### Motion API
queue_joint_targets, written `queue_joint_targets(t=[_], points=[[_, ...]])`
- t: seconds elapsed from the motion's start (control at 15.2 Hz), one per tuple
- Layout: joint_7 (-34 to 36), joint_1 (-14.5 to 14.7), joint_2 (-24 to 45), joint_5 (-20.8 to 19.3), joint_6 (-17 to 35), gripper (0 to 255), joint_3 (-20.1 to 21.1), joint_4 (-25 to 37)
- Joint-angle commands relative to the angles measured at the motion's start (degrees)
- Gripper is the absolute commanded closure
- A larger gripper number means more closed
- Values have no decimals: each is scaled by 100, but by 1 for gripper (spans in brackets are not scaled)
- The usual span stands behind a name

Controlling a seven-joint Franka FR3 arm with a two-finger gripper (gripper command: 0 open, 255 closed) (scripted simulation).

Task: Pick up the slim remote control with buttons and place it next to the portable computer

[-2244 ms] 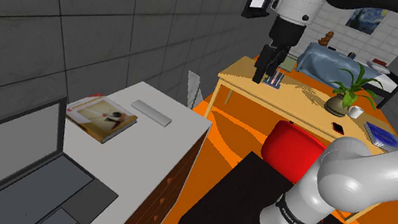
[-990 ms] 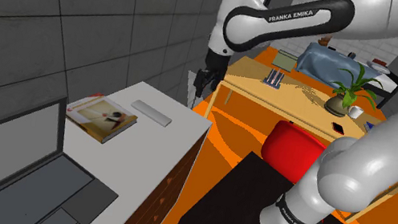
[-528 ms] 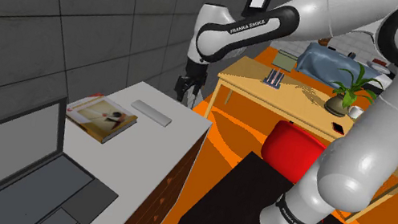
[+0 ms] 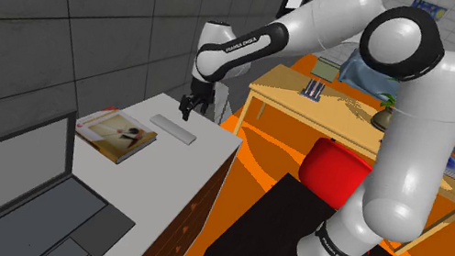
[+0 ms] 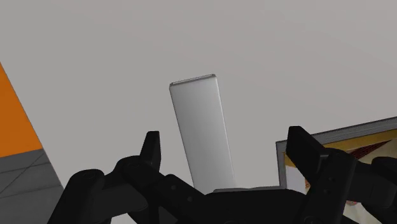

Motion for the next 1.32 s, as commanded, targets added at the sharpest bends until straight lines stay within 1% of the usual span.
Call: queue_joint_targets(t=[0.0,0.26,0.46,0.53,0.99,1.25], points=[[-22,-6,460,13,44,0,5,419],[-51,-9,1385,34,46,0,22,1349],[-70,-7,2112,47,-42,0,34,2170],[-72,-6,2228,48,-64,0,36,2308],[-71,3,2606,45,252,0,33,2370],[-70,4,2638,45,277,0,33,2378]])
